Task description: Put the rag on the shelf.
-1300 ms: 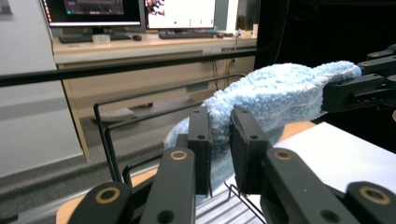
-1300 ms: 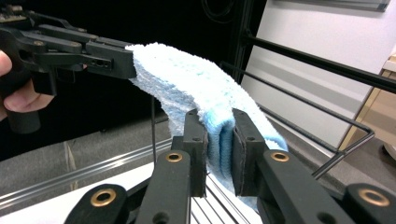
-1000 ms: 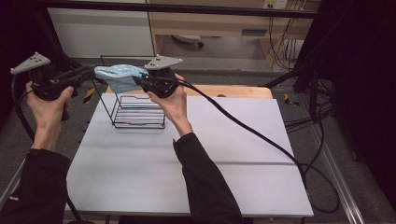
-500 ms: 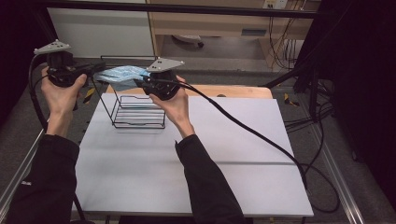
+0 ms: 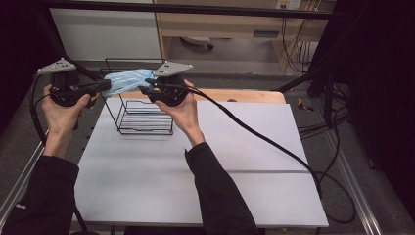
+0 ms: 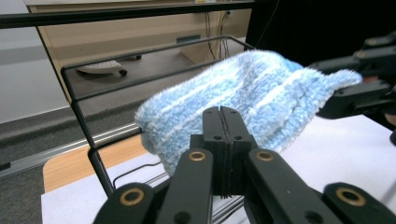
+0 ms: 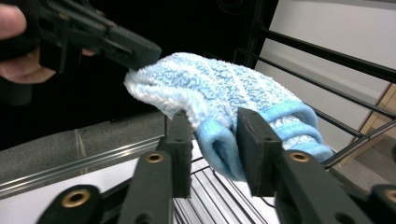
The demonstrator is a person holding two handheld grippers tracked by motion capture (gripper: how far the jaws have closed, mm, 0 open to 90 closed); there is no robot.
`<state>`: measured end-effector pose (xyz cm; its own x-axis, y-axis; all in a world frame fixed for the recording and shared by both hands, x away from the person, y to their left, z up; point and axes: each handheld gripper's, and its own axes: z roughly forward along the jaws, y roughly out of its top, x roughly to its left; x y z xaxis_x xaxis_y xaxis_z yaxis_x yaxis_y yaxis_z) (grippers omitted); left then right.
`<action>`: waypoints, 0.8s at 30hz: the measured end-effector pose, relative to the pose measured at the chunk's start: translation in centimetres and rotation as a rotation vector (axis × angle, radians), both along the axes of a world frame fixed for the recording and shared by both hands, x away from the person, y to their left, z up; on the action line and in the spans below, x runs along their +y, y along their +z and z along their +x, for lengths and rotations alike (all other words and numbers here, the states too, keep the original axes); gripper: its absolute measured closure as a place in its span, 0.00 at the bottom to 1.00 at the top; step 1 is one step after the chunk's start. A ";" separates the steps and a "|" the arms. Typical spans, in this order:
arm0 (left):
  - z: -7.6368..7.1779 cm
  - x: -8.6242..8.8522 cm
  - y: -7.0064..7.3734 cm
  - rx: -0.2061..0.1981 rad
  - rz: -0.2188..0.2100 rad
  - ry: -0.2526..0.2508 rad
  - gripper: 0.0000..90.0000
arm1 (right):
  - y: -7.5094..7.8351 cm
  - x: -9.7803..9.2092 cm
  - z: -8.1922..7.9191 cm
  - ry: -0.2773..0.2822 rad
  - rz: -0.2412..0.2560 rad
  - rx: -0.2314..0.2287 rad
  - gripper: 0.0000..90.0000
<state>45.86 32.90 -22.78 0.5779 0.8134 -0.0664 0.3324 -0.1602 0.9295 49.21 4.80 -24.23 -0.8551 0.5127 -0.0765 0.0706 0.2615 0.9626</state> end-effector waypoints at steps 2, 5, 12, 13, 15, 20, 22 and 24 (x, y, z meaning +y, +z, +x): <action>0.0 -0.1 -0.3 -0.002 0.006 -0.001 1.00 | 0.2 -0.1 -0.3 -0.007 0.003 -0.007 0.66; 0.1 -0.1 -0.6 -0.001 0.018 0.001 1.00 | 0.6 -0.3 -0.7 -0.009 0.014 -0.006 0.58; 0.4 -0.4 -1.7 0.010 0.037 0.006 1.00 | 1.7 -0.6 -1.2 0.001 0.049 0.011 0.65; 0.5 -0.4 -1.9 0.012 0.039 0.005 1.00 | 1.7 -0.5 -1.2 0.004 0.044 0.024 0.69; 0.5 -0.4 -2.2 0.006 0.041 0.003 1.00 | 1.5 -0.1 -1.1 0.008 0.026 0.053 0.79; 0.3 -0.1 -2.7 -0.003 0.039 0.003 0.99 | 0.2 0.6 -0.7 0.006 -0.035 0.120 0.95; 0.2 0.0 -2.9 -0.003 0.038 0.004 0.99 | -0.3 0.8 -0.4 -0.016 -0.066 0.136 0.98; 0.2 0.1 -3.2 -0.005 0.038 0.005 0.99 | -0.8 0.7 0.0 -0.031 -0.056 0.161 1.00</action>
<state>46.09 32.98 -25.96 0.5743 0.8180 -0.0328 0.3288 -0.1938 0.9243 49.22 5.46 -25.01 -0.8424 0.5379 0.0308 0.2314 0.3096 0.9223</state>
